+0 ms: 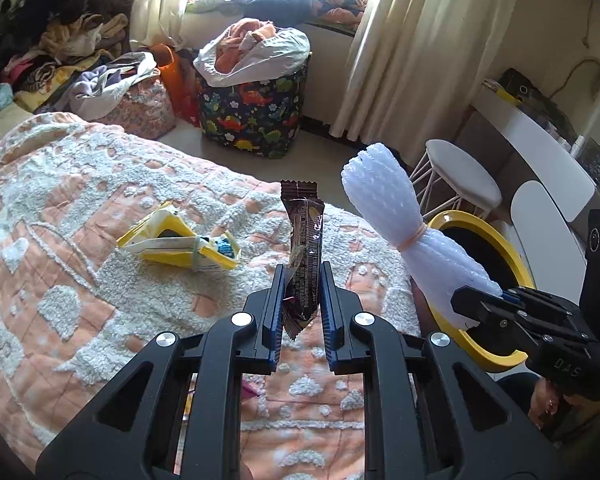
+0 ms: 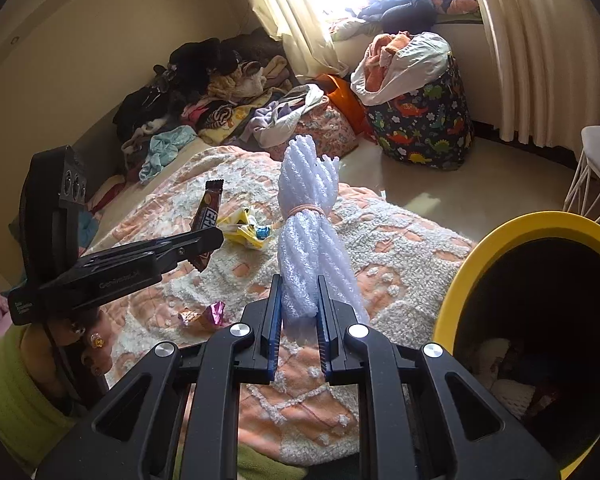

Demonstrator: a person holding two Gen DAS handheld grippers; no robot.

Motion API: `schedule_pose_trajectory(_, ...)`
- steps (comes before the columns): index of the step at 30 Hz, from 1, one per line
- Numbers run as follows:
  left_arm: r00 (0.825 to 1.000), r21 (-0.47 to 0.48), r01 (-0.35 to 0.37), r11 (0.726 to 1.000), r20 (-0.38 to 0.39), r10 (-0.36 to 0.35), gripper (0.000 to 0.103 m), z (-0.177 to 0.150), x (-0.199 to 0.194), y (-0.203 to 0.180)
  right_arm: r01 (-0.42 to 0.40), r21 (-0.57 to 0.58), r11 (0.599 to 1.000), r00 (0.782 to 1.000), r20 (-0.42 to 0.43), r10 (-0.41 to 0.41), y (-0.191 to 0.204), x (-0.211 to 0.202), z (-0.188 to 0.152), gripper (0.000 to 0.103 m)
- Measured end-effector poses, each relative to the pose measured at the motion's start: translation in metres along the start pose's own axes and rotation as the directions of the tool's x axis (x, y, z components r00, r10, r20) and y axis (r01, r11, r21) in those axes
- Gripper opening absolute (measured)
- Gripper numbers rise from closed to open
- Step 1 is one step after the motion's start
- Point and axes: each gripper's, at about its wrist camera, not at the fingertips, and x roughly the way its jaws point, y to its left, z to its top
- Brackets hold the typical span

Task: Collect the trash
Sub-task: 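Carry the chocolate bar and foam sleeves over the yellow bin with both grippers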

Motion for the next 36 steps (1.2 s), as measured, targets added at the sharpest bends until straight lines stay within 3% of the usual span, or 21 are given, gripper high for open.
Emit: schedule_pose_trajectory(36, 0.99, 0.146, 0.14, 0.979, -0.048, -0.135, 0.011, -0.008, 0.023, -0.111, 0.119, 0.179, 0.977, 0.984, 0.106, -0.139, -0.075, -0.076, -0.028, 0.015)
